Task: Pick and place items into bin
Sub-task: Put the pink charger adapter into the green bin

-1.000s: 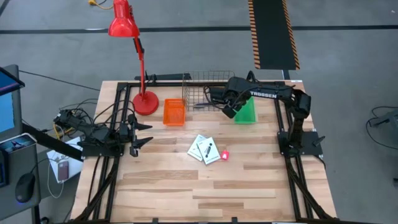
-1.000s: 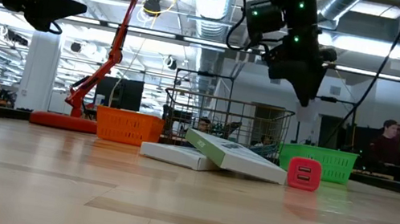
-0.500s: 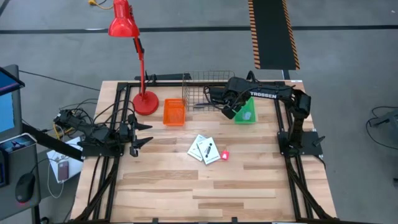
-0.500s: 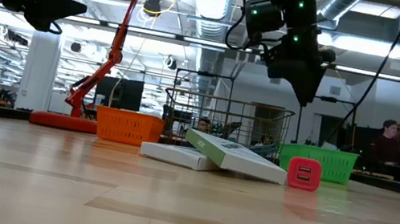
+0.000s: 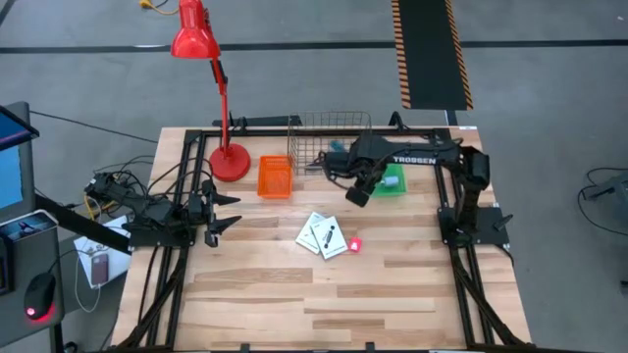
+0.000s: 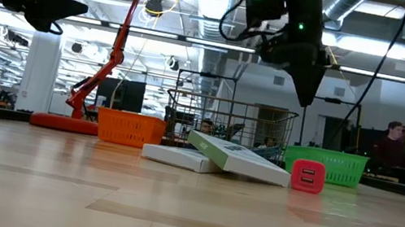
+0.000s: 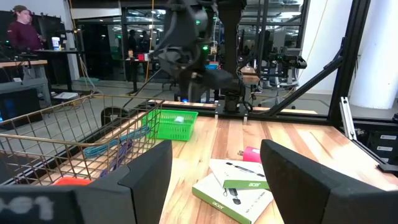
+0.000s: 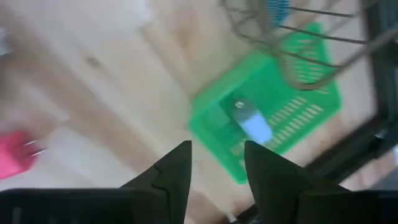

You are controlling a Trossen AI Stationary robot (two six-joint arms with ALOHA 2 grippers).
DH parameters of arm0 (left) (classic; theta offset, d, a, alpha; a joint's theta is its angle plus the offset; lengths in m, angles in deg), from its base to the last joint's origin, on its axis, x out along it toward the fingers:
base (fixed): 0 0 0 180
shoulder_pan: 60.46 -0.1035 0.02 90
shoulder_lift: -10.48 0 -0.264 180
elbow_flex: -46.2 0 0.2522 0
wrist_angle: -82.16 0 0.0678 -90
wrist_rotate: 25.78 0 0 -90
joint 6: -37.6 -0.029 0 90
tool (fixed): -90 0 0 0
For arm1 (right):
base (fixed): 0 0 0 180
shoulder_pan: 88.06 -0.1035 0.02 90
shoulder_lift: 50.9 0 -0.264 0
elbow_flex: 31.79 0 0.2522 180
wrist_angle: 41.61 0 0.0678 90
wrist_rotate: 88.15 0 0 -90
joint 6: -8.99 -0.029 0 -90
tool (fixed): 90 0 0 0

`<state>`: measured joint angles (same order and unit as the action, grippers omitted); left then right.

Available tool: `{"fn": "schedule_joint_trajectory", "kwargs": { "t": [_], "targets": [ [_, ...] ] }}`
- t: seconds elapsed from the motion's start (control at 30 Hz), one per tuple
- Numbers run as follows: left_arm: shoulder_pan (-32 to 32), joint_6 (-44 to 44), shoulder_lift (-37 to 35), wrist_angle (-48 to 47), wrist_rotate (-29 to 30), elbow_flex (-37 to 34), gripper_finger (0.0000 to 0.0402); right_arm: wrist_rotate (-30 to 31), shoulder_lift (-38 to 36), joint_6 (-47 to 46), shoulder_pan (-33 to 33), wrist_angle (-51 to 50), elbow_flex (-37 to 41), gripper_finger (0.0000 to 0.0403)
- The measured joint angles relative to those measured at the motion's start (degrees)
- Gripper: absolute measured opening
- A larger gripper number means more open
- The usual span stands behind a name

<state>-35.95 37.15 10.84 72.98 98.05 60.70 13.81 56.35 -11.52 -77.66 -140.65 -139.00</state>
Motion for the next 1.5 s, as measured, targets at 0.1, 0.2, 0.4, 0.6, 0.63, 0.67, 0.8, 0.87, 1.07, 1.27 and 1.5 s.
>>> {"fn": "schedule_joint_trajectory", "kwargs": {
  "t": [0.1,0.2,0.4,0.6,0.63,0.67,0.8,0.87,1.07,1.27,1.5],
  "targets": [
    [-0.02,0.00,0.00,0.00,-0.01,-0.02,0.0233,-1.54,0.00,0.00,-2.87,2.12,0.00,0.0154],
    [-0.02,0.00,0.00,0.00,0.00,-0.02,0.0233,-2.03,0.00,0.00,-6.19,4.28,0.00,0.0165],
    [-0.02,0.00,0.02,0.00,-0.02,-0.02,0.0233,-3.47,0.00,-0.26,-12.97,9.54,0.00,0.0191],
    [-0.02,0.00,0.02,0.00,-0.02,-0.02,0.0233,-6.09,0.00,-4.69,-18.68,14.39,0.00,0.0208],
    [0.00,0.00,0.00,0.00,-0.02,0.00,0.0233,-6.12,0.00,-5.03,-19.48,14.58,0.00,0.0210],
    [0.00,0.00,0.00,0.00,-0.02,0.00,0.0233,-6.15,0.00,-5.55,-20.18,14.63,0.00,0.0210],
    [-0.02,0.00,0.00,0.00,-0.02,0.00,0.0233,-6.27,0.00,-10.88,-22.02,14.67,0.01,0.0212],
    [-0.01,0.00,0.02,0.00,0.00,-0.02,0.0233,-6.21,0.00,-12.40,-22.42,14.71,0.02,0.0212],
    [-0.01,0.00,0.00,0.00,-0.01,-0.01,0.0233,-4.32,0.00,-12.44,-23.21,16.41,0.02,0.0209],
    [-0.02,0.00,0.01,0.00,-0.01,-0.02,0.0233,-0.61,0.00,-7.45,-22.98,18.34,0.02,0.0196],
    [-0.02,0.00,0.00,0.00,-0.02,-0.01,0.0233,-1.68,0.00,-7.94,-22.15,18.50,0.02,0.0174]
  ]
}}
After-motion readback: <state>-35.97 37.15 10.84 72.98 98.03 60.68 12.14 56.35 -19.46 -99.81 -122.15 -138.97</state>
